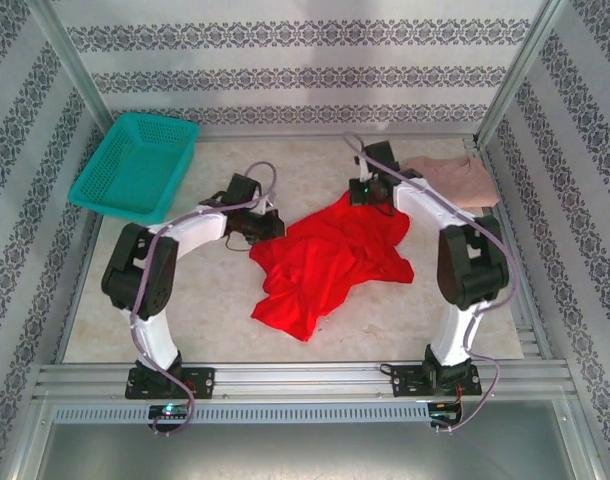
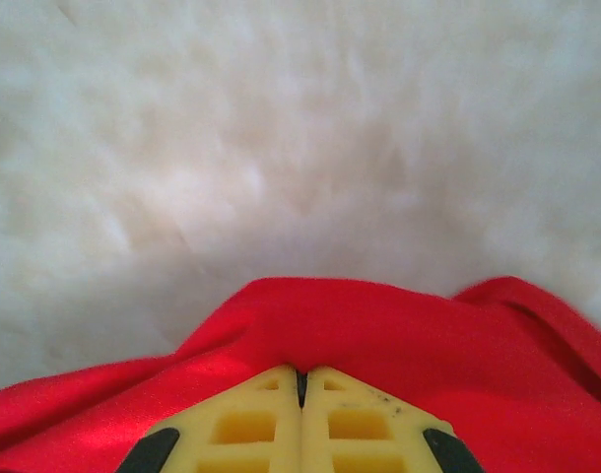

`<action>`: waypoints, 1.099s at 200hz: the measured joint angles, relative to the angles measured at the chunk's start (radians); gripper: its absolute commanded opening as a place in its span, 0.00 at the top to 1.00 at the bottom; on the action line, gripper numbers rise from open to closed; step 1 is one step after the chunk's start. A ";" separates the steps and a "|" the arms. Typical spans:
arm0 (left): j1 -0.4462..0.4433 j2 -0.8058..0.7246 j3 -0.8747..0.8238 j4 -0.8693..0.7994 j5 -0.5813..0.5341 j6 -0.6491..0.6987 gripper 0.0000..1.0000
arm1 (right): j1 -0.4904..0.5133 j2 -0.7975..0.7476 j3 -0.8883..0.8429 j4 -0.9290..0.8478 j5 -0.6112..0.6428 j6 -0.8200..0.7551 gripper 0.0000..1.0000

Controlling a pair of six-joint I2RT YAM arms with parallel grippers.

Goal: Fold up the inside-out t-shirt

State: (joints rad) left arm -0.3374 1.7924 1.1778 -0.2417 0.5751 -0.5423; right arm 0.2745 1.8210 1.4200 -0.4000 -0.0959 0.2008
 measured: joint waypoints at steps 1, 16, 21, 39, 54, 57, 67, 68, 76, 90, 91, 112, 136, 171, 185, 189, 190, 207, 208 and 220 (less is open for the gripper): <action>0.003 -0.010 0.001 0.000 -0.003 0.000 1.00 | -0.001 -0.004 0.002 0.000 0.000 -0.001 1.00; 0.028 -0.129 0.023 0.023 -0.048 0.008 1.00 | -0.017 -0.119 0.035 0.002 -0.015 -0.029 1.00; 0.032 -0.172 0.030 0.037 -0.062 0.013 1.00 | -0.019 -0.158 0.045 0.003 -0.020 -0.037 1.00; 0.034 -0.343 0.040 0.098 -0.106 0.037 1.00 | -0.026 -0.315 0.061 0.026 -0.045 -0.071 1.00; 0.031 -0.492 0.021 0.145 -0.132 0.065 1.00 | -0.021 -0.455 0.037 0.054 -0.069 -0.087 1.00; 0.031 -0.520 0.011 0.154 -0.133 0.068 1.00 | -0.019 -0.486 0.026 0.057 -0.074 -0.091 1.00; 0.031 -0.609 -0.039 0.189 -0.139 0.080 0.94 | -0.002 -0.589 -0.034 0.082 -0.082 -0.100 1.00; 0.031 -0.621 -0.049 0.192 -0.139 0.080 0.93 | 0.000 -0.596 -0.039 0.084 -0.084 -0.100 0.99; 0.029 -0.680 -0.108 0.202 -0.134 0.090 0.75 | 0.021 -0.675 -0.109 0.095 -0.085 -0.100 0.87; 0.019 -0.761 -0.221 0.192 -0.114 0.097 0.52 | 0.063 -0.806 -0.266 0.095 -0.074 -0.090 0.68; 0.017 -0.767 -0.232 0.189 -0.111 0.098 0.51 | 0.066 -0.817 -0.282 0.095 -0.073 -0.083 0.67; -0.004 -0.806 -0.388 0.090 -0.084 0.097 0.36 | 0.107 -0.941 -0.535 0.049 -0.033 -0.032 0.51; -0.011 -0.824 -0.511 -0.073 -0.081 0.074 0.21 | 0.144 -0.998 -0.753 -0.035 0.003 0.032 0.45; -0.085 -0.774 -0.473 -0.138 -0.140 0.063 0.17 | 0.242 -0.901 -0.772 -0.003 0.006 0.109 0.43; -0.154 -0.693 -0.419 -0.162 -0.222 0.084 0.16 | 0.304 -0.746 -0.690 0.016 0.023 0.111 0.40; -0.169 -0.673 -0.406 -0.170 -0.248 0.091 0.16 | 0.320 -0.702 -0.667 0.024 0.027 0.108 0.39; -0.174 -0.665 -0.401 -0.172 -0.258 0.092 0.16 | 0.326 -0.687 -0.657 0.026 0.030 0.108 0.39; -0.193 -0.581 -0.365 -0.217 -0.384 0.095 0.16 | 0.396 -0.497 -0.549 0.076 0.036 0.085 0.32; -0.192 -0.578 -0.365 -0.219 -0.388 0.095 0.16 | 0.399 -0.491 -0.545 0.078 0.036 0.083 0.32; -0.157 -0.555 -0.370 -0.246 -0.441 0.087 0.16 | 0.444 -0.388 -0.493 0.127 0.031 0.047 0.30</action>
State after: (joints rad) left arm -0.4946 1.2377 0.8082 -0.4881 0.1341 -0.4553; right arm 0.7185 1.4334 0.9268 -0.2733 -0.0650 0.2481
